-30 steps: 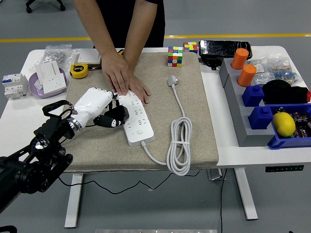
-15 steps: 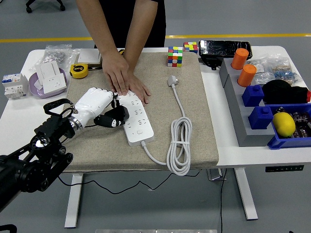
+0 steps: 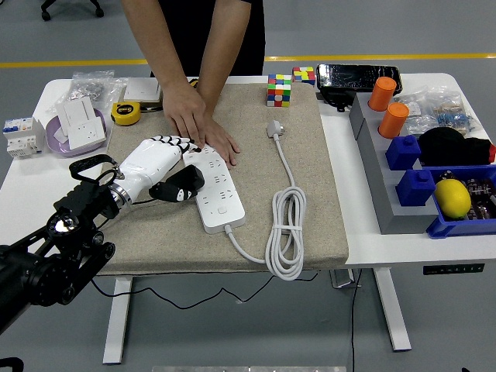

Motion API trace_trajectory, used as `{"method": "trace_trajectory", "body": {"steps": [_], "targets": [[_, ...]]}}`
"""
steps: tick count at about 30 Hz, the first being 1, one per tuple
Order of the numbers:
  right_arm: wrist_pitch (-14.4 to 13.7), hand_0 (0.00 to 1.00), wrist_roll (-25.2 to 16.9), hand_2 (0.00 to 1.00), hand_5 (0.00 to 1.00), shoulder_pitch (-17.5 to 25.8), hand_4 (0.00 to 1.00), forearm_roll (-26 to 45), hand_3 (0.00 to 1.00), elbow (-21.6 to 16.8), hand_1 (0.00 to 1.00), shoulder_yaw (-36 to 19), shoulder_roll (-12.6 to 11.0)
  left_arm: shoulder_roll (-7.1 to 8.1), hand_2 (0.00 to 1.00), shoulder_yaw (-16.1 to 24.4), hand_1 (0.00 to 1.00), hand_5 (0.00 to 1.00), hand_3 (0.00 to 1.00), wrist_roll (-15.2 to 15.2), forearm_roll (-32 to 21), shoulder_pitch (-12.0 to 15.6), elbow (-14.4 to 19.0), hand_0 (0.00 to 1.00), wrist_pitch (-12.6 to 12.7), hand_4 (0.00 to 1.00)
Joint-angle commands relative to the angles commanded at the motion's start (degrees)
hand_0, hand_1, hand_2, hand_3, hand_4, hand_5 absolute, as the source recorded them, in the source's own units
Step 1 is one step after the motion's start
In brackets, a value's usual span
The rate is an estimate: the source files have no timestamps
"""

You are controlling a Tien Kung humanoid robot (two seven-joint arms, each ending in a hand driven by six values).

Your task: Pick up the plug,place it near the board,insert it into the board,press the button

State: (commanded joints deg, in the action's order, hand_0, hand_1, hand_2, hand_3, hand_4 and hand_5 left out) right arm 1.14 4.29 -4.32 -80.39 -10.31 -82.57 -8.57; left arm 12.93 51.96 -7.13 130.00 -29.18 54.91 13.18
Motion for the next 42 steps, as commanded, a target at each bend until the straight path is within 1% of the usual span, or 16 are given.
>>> {"method": "trace_trajectory", "body": {"steps": [4, 5, 10, 11, 14, 16, 17, 22, 23, 25, 28, 29, 32, 35, 39, 42], "targets": [[-0.02, 0.837, 0.04, 0.756, 0.953, 0.02, 0.998, 0.05, 0.794, 0.0, 0.766, 0.03, -0.01, 0.6, 0.902, -0.17, 0.927, 0.152, 0.826, 0.36, 0.0, 0.41, 2.31, 0.809, -1.12, 0.847], [-0.03, 0.836, 0.03, 0.756, 0.953, 0.01, 0.998, 0.09, 0.793, 0.0, 0.765, 0.06, -0.01, 0.72, 0.925, -0.18, 0.941, 0.191, 0.851, 0.42, 0.0, 0.5, 2.86, 0.815, -1.4, 0.901], [-0.04, 0.836, 0.04, 0.756, 0.953, -0.06, 0.998, 0.19, 0.793, 0.0, 0.765, 0.2, 0.01, 1.43, 0.925, 0.56, 0.941, 0.191, 0.851, 0.54, 0.0, 1.43, 6.43, 0.815, -3.31, 0.901], [-0.05, 0.837, 0.05, 0.756, 0.952, -0.07, 0.998, 0.21, 0.793, 0.0, 0.763, 0.25, 0.01, 1.57, 0.958, 0.87, 0.975, 0.408, 0.884, 0.54, 0.0, 1.75, 7.31, 0.845, -3.83, 0.998], [-0.07, 0.837, 0.09, 0.756, 0.952, -0.07, 0.998, 0.19, 0.793, 0.0, 0.763, 0.24, -0.01, 1.82, 0.958, 2.11, 0.975, 0.408, 0.884, 0.5, 0.0, 3.08, 9.72, 0.845, -4.83, 0.998], [-0.1, 0.837, 0.04, 0.756, 0.952, -0.02, 0.998, 0.28, 0.793, 0.0, 0.763, 0.29, -0.02, 1.5, 0.958, 3.74, 0.975, 0.408, 0.884, 0.43, -2.01, 4.65, 11.79, 0.845, -5.07, 0.998], [-0.08, 0.836, 0.12, 0.753, 0.952, 0.04, 0.998, 0.13, 0.793, 0.0, 0.761, 0.24, -0.01, 0.85, 0.998, 5.14, 0.998, 0.679, 0.96, 0.7, -4.19, 5.96, 13.18, 0.908, -5.14, 0.998], [-0.04, 0.836, 0.16, 0.753, 0.952, 0.34, 0.998, -0.14, 0.793, 0.0, 0.761, 0.13, 0.17, -2.26, 0.998, 10.76, 0.998, 0.679, 0.96, 3.01, -15.57, 11.98, 19.12, 0.908, -6.05, 0.998], [-0.04, 0.834, 0.15, 0.754, 0.952, 0.4, 0.998, -0.17, 0.792, 0.0, 0.76, 0.12, 0.22, -2.86, 0.998, 11.73, 0.998, 0.913, 0.998, 3.92, -18.17, 13.35, 20.53, 0.992, -6.32, 0.998], [-0.05, 0.834, 0.1, 0.754, 0.952, 0.48, 0.998, -0.16, 0.792, 0.0, 0.76, 0.12, 0.29, -3.68, 0.998, 12.88, 0.998, 0.913, 0.998, 6.09, -22.11, 15.8, 23.11, 0.992, -6.89, 0.998], [-0.03, 0.834, 0.15, 0.754, 0.952, 0.57, 0.998, -0.25, 0.792, 0.0, 0.76, 0.13, 0.37, -4.22, 0.998, 13.27, 0.998, 0.913, 0.998, 9.91, -27.25, 18.78, 26.37, 0.992, -8.22, 0.998], [-0.04, 0.833, 0.15, 0.754, 0.951, 0.56, 0.998, -0.26, 0.792, 0.0, 0.76, 0.14, 0.37, -4.29, 0.998, 13.27, 0.998, 0.998, 0.998, 11.27, -28.65, 19.56, 27.21, 0.998, -8.67, 0.998], [-0.03, 0.833, 0.14, 0.754, 0.951, 0.46, 0.998, -0.17, 0.792, 0.0, 0.76, 0.25, 0.37, -4.36, 0.998, 13.34, 0.998, 0.998, 0.998, 14.15, -30.15, 21.36, 28.72, 0.998, -9.76, 0.998], [-0.03, 0.832, 0.12, 0.753, 0.95, 0.37, 0.998, -0.05, 0.792, 0.0, 0.759, 0.34, 0.32, -4.26, 0.998, 13.15, 0.998, 0.998, 0.998, 14.57, -30.12, 21.71, 28.43, 0.998, -9.91, 0.998], [-0.04, 0.832, 0.09, 0.753, 0.95, 0.3, 0.998, 0.11, 0.792, 0.0, 0.759, 0.43, 0.29, -4.25, 0.998, 13.31, 0.998, 0.998, 0.998, 13.89, -28.63, 21.48, 26.98, 0.998, -9.93, 0.998], [-0.04, 0.833, 0.09, 0.752, 0.948, 0.37, 0.998, 0.06, 0.792, 0.0, 0.759, 0.33, 0.29, -4.26, 0.998, 13.92, 0.998, 0.998, 0.998, 13.68, -25.95, 21.34, 26.43, 0.998, -9.96, 0.998]]}}
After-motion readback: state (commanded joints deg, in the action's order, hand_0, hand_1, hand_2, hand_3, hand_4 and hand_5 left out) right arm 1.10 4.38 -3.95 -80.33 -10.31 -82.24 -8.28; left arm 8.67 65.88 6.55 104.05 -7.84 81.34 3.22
